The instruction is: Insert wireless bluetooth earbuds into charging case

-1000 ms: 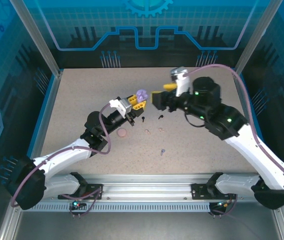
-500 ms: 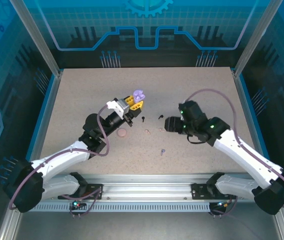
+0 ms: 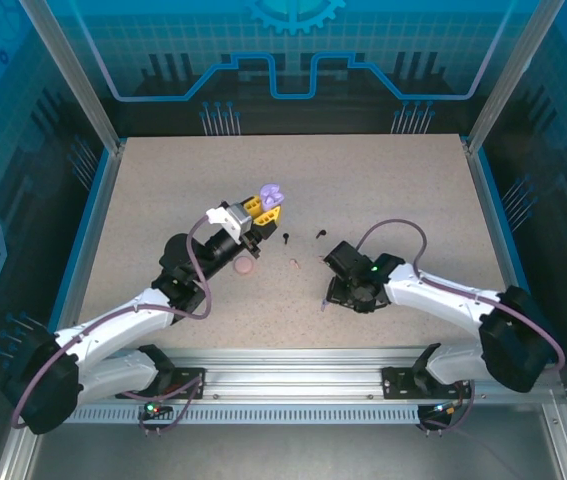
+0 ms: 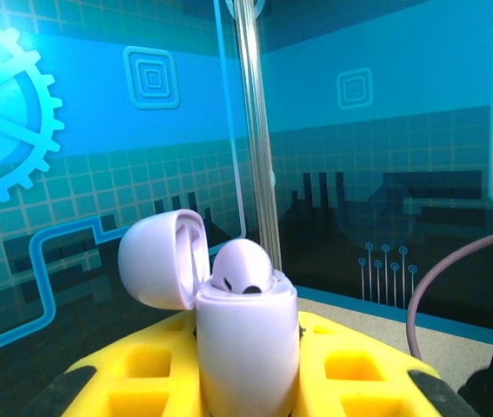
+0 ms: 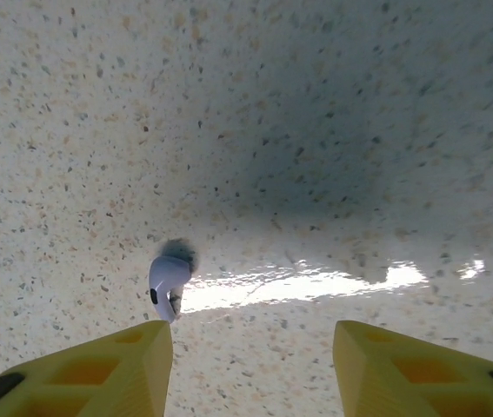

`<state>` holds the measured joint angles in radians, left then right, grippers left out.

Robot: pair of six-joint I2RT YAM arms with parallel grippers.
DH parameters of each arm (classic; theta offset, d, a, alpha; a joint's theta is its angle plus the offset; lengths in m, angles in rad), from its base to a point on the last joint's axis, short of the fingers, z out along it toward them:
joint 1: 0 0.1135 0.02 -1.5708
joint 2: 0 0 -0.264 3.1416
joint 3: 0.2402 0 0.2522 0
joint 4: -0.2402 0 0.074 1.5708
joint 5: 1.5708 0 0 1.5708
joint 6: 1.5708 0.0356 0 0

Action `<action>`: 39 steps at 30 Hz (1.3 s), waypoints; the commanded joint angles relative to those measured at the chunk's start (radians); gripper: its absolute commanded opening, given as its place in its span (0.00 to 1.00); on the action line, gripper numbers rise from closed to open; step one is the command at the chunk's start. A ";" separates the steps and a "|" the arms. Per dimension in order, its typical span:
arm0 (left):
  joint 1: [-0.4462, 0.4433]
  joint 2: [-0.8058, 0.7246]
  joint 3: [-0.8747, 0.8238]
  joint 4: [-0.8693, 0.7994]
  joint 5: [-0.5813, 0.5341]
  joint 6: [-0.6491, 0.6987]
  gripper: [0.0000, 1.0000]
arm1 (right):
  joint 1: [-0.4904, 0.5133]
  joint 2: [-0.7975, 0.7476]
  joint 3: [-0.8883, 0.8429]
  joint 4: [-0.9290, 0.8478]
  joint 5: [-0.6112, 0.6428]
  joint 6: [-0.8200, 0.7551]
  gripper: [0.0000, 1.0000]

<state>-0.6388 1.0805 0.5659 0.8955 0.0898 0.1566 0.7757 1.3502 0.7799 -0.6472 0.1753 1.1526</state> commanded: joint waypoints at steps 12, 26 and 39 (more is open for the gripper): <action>-0.005 -0.017 -0.027 0.069 -0.025 -0.031 0.00 | 0.062 0.234 0.186 -0.021 0.028 0.143 0.47; -0.005 -0.027 -0.034 0.086 -0.024 -0.035 0.00 | 0.076 0.361 0.228 -0.043 0.029 0.156 0.38; -0.004 -0.028 -0.037 0.086 -0.021 -0.034 0.00 | 0.075 0.385 0.214 -0.043 0.036 0.152 0.31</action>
<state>-0.6388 1.0721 0.5392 0.9272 0.0750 0.1303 0.8391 1.7142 0.9897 -0.6655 0.1867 1.2911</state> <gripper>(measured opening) 0.218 0.321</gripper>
